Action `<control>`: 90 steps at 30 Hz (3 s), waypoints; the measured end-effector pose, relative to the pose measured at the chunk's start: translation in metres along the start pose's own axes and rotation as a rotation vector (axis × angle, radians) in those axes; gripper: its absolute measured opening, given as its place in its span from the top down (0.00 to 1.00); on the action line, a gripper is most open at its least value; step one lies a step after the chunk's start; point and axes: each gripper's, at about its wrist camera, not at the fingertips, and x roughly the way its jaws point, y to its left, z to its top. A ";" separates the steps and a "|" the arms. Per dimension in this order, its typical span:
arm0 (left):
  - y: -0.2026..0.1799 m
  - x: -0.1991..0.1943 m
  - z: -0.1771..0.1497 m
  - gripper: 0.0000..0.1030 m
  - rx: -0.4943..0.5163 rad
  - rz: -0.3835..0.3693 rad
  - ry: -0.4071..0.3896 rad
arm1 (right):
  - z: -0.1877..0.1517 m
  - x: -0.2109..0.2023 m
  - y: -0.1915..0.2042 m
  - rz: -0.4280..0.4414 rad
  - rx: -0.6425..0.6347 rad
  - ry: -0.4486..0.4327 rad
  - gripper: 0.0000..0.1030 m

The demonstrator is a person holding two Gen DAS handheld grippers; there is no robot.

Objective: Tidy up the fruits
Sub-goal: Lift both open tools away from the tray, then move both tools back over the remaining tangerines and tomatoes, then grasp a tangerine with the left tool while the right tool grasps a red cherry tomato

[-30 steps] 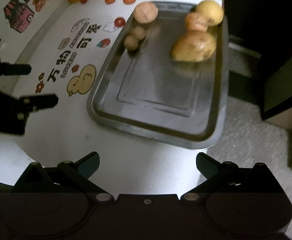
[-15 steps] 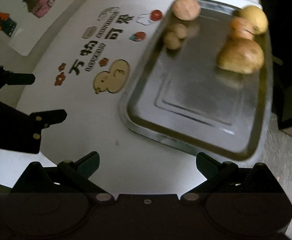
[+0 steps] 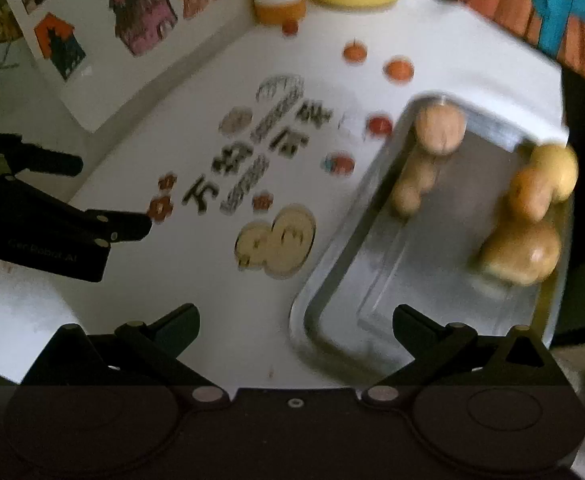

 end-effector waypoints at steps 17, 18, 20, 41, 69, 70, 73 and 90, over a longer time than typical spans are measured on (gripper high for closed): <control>0.002 0.046 0.079 0.01 0.011 -0.072 -0.029 | 0.003 0.001 -0.007 -0.143 0.097 -0.129 0.01; 0.001 0.050 0.083 0.01 0.014 -0.076 -0.029 | 0.003 0.004 -0.007 -0.155 0.098 -0.118 0.01; -0.001 0.057 0.093 0.01 0.021 -0.085 -0.027 | 0.005 0.009 -0.008 -0.170 0.104 -0.109 0.01; -0.006 0.135 0.176 0.01 0.026 -0.063 -0.069 | 0.069 0.071 -0.021 -0.386 0.025 -0.110 0.06; -0.027 0.170 0.210 0.10 0.198 -0.093 -0.210 | 0.097 0.113 -0.010 -0.422 -0.008 -0.148 0.43; -0.027 0.171 0.211 0.12 0.198 -0.100 -0.210 | 0.098 0.114 -0.009 -0.424 -0.007 -0.148 0.44; -0.026 0.172 0.213 0.20 0.196 -0.121 -0.206 | 0.100 0.117 -0.009 -0.431 -0.010 -0.146 0.48; -0.030 0.180 0.219 0.61 0.181 -0.197 -0.159 | 0.106 0.132 -0.009 -0.445 -0.048 -0.138 0.59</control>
